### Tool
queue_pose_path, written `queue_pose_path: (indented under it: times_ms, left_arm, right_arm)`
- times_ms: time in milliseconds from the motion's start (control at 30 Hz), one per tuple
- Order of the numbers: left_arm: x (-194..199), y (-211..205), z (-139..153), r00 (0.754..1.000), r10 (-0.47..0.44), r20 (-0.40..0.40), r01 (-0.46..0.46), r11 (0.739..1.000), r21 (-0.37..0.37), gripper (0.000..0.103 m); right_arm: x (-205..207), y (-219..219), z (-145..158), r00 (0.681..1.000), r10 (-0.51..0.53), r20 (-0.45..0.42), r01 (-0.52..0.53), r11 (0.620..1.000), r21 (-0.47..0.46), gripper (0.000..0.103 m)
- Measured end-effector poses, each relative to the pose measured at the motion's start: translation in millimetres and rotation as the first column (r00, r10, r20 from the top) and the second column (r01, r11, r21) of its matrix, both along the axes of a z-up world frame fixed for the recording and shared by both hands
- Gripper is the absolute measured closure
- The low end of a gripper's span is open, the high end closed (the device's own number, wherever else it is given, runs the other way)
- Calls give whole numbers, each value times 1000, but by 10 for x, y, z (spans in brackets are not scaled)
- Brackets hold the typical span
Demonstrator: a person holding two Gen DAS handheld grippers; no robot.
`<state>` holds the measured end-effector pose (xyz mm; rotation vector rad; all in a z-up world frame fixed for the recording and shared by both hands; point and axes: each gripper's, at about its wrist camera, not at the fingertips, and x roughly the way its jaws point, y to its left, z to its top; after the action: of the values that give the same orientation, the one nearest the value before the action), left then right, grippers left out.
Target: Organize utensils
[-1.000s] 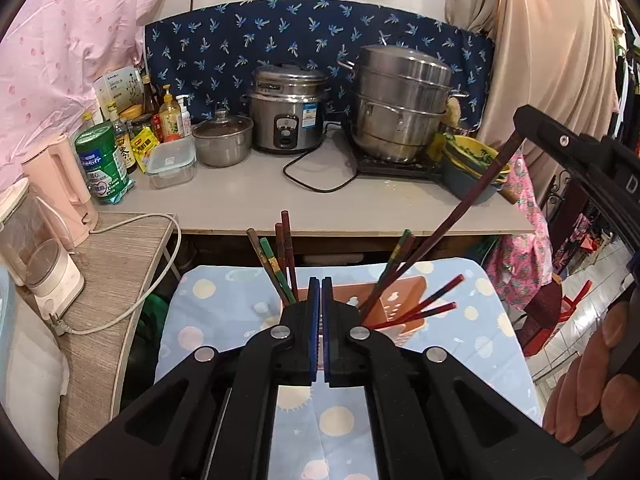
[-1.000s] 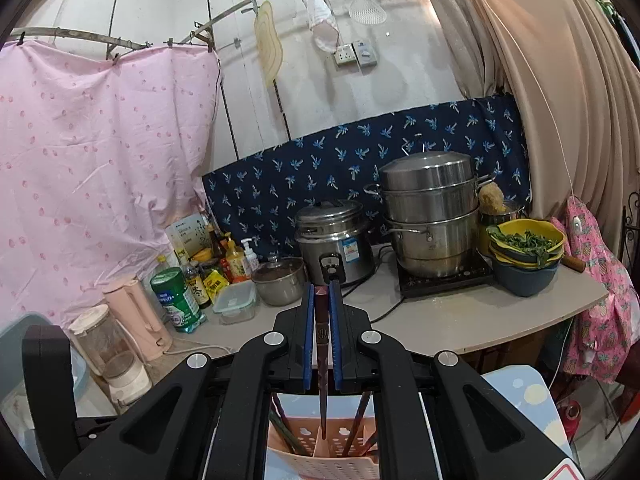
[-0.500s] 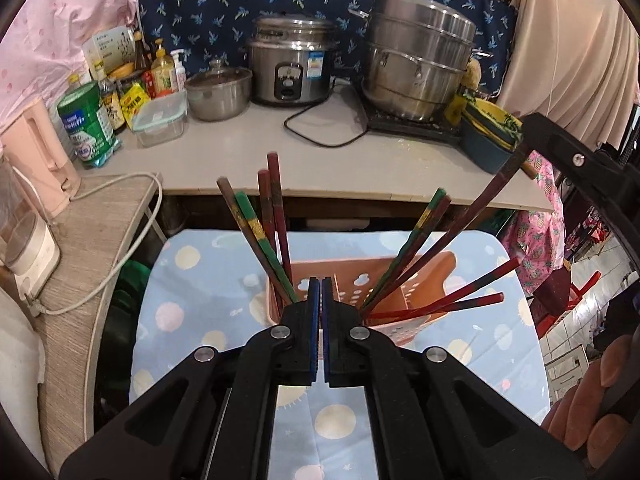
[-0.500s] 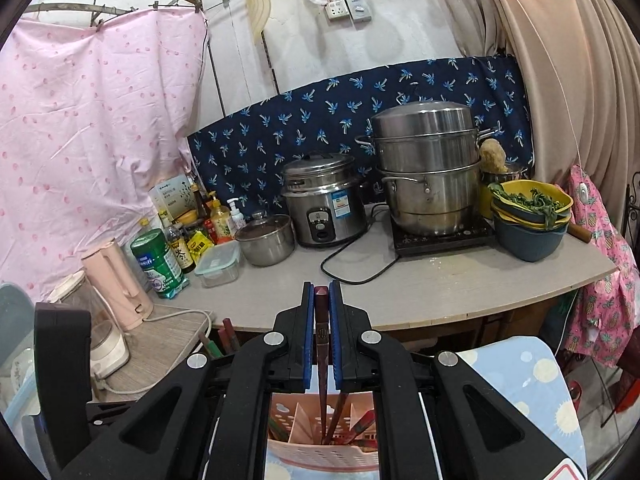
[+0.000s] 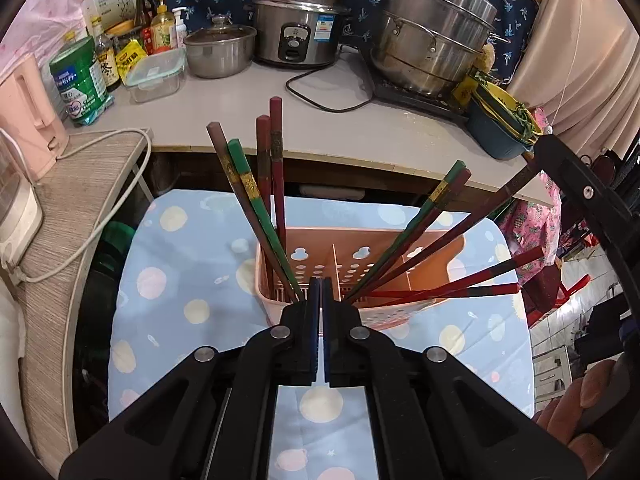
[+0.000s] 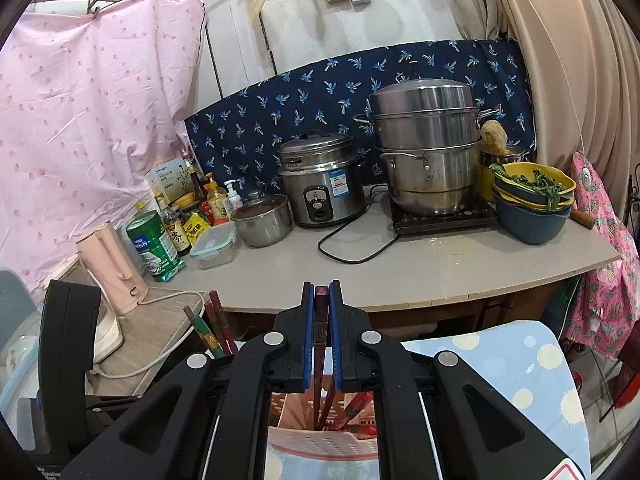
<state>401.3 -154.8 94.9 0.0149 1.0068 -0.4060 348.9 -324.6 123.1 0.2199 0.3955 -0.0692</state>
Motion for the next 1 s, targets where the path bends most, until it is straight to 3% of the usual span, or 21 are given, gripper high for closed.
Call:
queue_pose_path:
  times_ms: [300,333,433,500,600,667,800,1000]
  left_arm:
    - [22,-48,-40,1000,6,-14,-6,1000,10,100]
    - [26,-56,-47,1000,4,-20,-4,1000,11,98]
    - [25,-61,-42,1000,4,-14,-4,1000,13,82]
    - [12,-63,-33,1000,12,-8,-11,1000,13,64]
    - [-24,-83,-13,1000,19,12,-19,999,29,58]
    - [-48,-83,-2,1000,24,11,-24,999,31,48]
    - [-79,-47,19,999,33,3,-34,999,26,44]
    - [-273,48,43,998,45,35,-46,998,33,43]
  right_arm:
    - [-5,14,-79,1000,7,-19,-7,1000,-4,94]
    - [-7,21,-86,1000,7,-22,-7,1000,-6,94]
    - [-42,13,-110,1000,7,-24,-7,1000,-1,77]
    - [-85,11,-119,1000,5,-18,-5,1000,-2,72]
    - [-135,8,-133,1000,5,-20,-5,1000,-4,66]
    - [-184,2,-142,1000,-2,-23,2,1000,-3,63]
    - [-331,-40,-151,1000,-14,-14,14,1000,13,54]
    - [-594,-83,-208,1000,-24,-19,25,999,20,52]
